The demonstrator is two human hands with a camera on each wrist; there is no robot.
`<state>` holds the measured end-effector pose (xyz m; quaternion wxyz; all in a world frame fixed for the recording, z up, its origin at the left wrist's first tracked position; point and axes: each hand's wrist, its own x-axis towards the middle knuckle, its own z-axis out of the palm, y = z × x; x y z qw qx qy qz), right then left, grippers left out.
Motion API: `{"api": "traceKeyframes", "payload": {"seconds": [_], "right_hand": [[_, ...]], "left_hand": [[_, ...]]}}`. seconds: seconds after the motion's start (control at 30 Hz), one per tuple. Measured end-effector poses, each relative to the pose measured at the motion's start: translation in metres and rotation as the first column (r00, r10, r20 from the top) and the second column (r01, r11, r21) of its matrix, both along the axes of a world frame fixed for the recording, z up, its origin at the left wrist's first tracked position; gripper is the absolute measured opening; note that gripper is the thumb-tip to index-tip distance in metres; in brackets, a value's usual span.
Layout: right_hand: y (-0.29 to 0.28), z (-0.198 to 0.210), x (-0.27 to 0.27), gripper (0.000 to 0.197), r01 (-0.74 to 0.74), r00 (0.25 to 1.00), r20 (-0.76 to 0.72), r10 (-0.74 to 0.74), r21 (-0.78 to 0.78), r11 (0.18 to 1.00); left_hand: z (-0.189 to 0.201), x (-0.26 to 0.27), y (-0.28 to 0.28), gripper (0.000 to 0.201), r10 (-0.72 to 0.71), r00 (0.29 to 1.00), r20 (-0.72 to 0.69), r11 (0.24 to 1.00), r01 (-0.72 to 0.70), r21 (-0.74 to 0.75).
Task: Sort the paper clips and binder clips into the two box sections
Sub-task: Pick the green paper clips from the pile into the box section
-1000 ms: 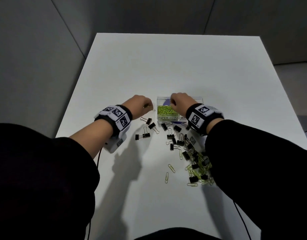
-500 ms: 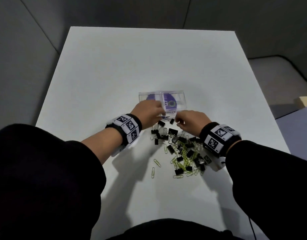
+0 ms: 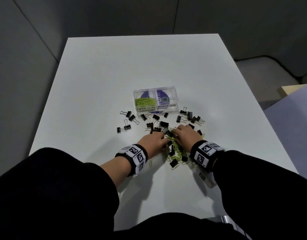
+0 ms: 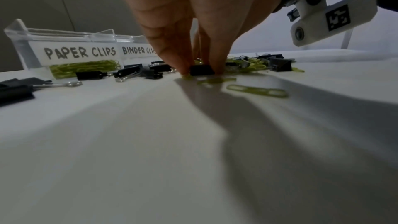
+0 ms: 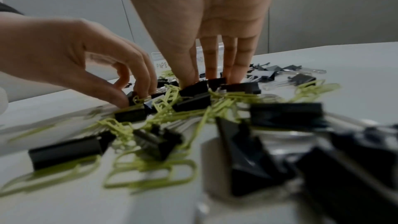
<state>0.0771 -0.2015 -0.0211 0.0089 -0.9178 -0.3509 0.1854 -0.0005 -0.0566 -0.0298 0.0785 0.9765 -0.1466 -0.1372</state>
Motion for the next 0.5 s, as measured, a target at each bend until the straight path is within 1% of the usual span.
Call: {"api": "traceKeyframes", "payload": {"seconds": [0.07,0.13,0.23,0.33,0.43,0.5], "right_hand": [[0.005,-0.002,-0.005,0.032,-0.025,1.0,-0.002,0.025,0.007,1.0],[0.008,-0.002,-0.006,0.031,-0.036,0.999,-0.033,0.038,0.031,0.999],[0.004,-0.002,-0.003,0.027,-0.023,0.995,-0.098,0.034,0.109,0.994],[0.002,0.004,0.004,0.022,-0.032,0.992,-0.119,0.051,0.163,0.986],[0.003,0.012,0.015,0.023,-0.002,0.987,-0.158,0.027,0.157,0.988],[0.004,0.015,0.019,0.026,0.001,0.981,-0.191,0.02,0.11,0.994]], "left_hand": [[0.003,-0.004,0.003,0.032,0.015,1.0,-0.01,1.0,-0.015,0.018],[0.01,-0.008,0.01,0.034,0.042,0.999,-0.021,0.999,-0.042,-0.012],[0.022,-0.014,0.029,0.036,0.115,0.993,-0.028,0.989,-0.117,-0.092],[0.027,-0.014,0.052,0.034,0.211,0.977,-0.007,0.973,-0.211,-0.089],[0.025,-0.004,0.07,0.035,0.329,0.943,-0.041,0.941,-0.331,-0.067],[0.023,0.001,0.076,0.037,0.381,0.922,-0.07,0.918,-0.386,-0.087]]}}
